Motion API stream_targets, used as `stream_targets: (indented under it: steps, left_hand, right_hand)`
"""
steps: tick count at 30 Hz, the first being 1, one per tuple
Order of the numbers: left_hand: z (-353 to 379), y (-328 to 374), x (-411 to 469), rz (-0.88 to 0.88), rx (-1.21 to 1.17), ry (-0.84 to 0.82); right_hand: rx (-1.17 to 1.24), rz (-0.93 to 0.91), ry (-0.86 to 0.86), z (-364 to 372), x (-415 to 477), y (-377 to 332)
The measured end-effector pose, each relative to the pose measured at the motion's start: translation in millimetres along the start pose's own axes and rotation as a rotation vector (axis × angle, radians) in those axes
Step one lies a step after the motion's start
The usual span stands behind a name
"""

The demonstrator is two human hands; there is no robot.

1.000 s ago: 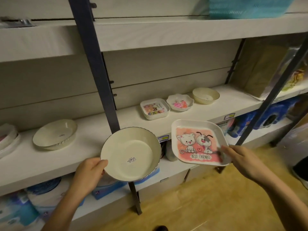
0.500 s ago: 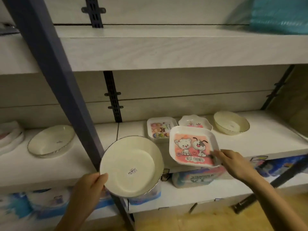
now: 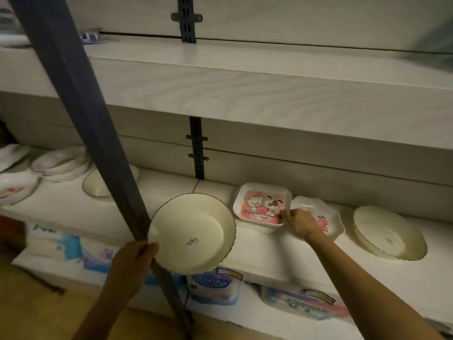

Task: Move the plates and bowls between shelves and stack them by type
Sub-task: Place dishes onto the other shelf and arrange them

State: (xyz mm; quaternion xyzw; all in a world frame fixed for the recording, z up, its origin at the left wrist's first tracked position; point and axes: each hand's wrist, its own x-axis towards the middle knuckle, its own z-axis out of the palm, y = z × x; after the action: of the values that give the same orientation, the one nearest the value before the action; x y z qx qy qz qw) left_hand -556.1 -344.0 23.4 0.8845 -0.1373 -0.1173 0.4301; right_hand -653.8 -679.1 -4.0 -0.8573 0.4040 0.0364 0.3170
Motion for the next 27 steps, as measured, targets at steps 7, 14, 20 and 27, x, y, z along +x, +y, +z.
stream_targets:
  steps: [7,14,20,27]
  left_hand:
    - [8,6,-2,-0.019,-0.004,0.097]
    - [13,15,6,-0.021,-0.030,0.114]
    - [25,20,22,0.000,-0.073,0.016]
    - [72,39,43,0.072,-0.099,-0.164]
  right_hand:
    - [0.031,0.074,-0.065,12,36,-7]
    - [-0.113,0.055,-0.012,10,34,-1]
    - [-0.188,-0.020,0.105,-9,4,16]
    - [-0.337,-0.026,0.095,-47,-63,71]
